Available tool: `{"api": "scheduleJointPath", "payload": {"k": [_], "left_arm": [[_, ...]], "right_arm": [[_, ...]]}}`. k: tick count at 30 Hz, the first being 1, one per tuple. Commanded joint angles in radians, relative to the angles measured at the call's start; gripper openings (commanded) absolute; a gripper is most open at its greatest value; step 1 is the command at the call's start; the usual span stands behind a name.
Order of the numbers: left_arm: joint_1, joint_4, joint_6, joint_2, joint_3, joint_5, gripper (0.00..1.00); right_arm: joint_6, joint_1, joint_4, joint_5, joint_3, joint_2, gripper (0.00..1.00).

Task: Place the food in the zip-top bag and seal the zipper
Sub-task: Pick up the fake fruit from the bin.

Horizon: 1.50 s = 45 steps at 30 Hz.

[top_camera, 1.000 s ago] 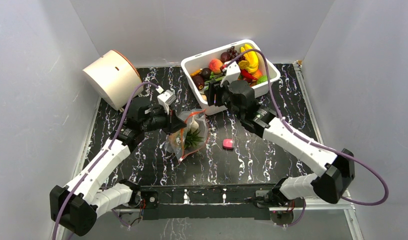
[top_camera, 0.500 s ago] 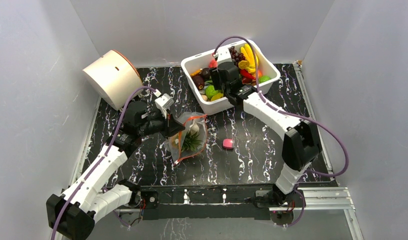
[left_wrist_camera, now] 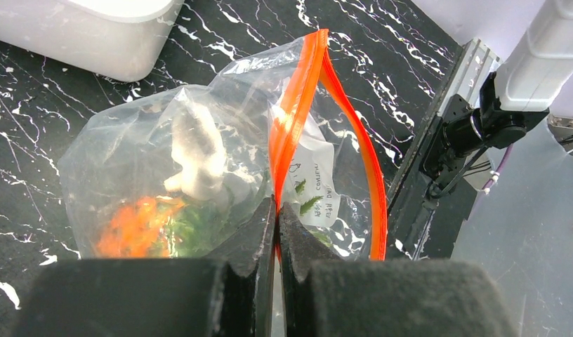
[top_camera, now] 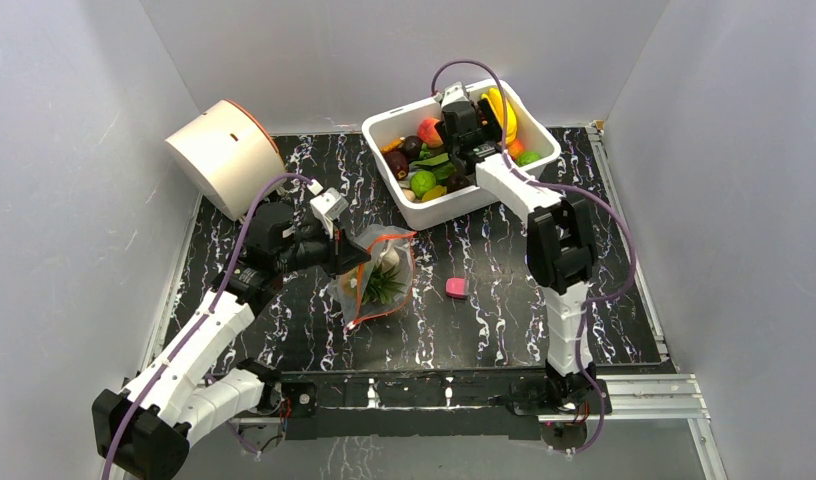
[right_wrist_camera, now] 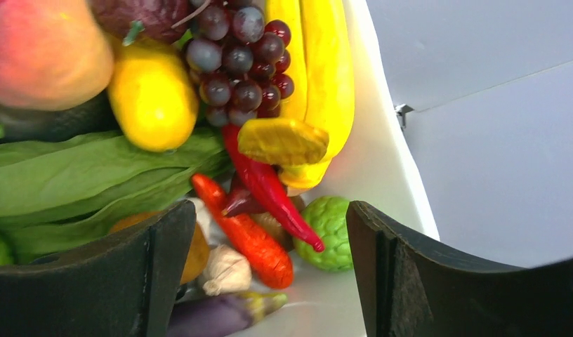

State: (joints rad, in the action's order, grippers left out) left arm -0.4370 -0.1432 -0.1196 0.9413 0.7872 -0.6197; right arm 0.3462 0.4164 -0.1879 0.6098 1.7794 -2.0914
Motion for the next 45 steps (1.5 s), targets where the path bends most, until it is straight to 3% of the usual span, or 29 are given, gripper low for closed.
{"api": "scheduleJointPath", "payload": {"k": [1, 7, 19, 24, 34, 45], "left_arm": [[-0.004, 0.013, 0.009, -0.026, 0.002, -0.027, 0.00], [-0.004, 0.009, 0.014, -0.027, 0.005, -0.024, 0.00], [-0.004, 0.009, 0.017, -0.024, 0.005, -0.020, 0.00], [-0.003, 0.007, 0.019, -0.025, 0.003, -0.015, 0.00], [-0.004, 0.007, 0.026, -0.022, 0.004, -0.006, 0.00], [-0.003, -0.006, 0.040, -0.023, 0.010, 0.021, 0.00]], "right_arm": [[0.128, -0.024, 0.049, 0.073, 0.146, -0.056, 0.79], [0.237, -0.042, 0.064, 0.091, 0.235, -0.169, 0.77], [0.285, -0.055, 0.072, 0.100, 0.308, -0.275, 0.76], [0.308, -0.056, 0.096, 0.117, 0.305, -0.286, 0.69], [0.355, -0.056, 0.187, 0.132, 0.260, -0.240, 0.39], [0.309, -0.044, 0.160, 0.120, 0.185, -0.131, 0.29]]}}
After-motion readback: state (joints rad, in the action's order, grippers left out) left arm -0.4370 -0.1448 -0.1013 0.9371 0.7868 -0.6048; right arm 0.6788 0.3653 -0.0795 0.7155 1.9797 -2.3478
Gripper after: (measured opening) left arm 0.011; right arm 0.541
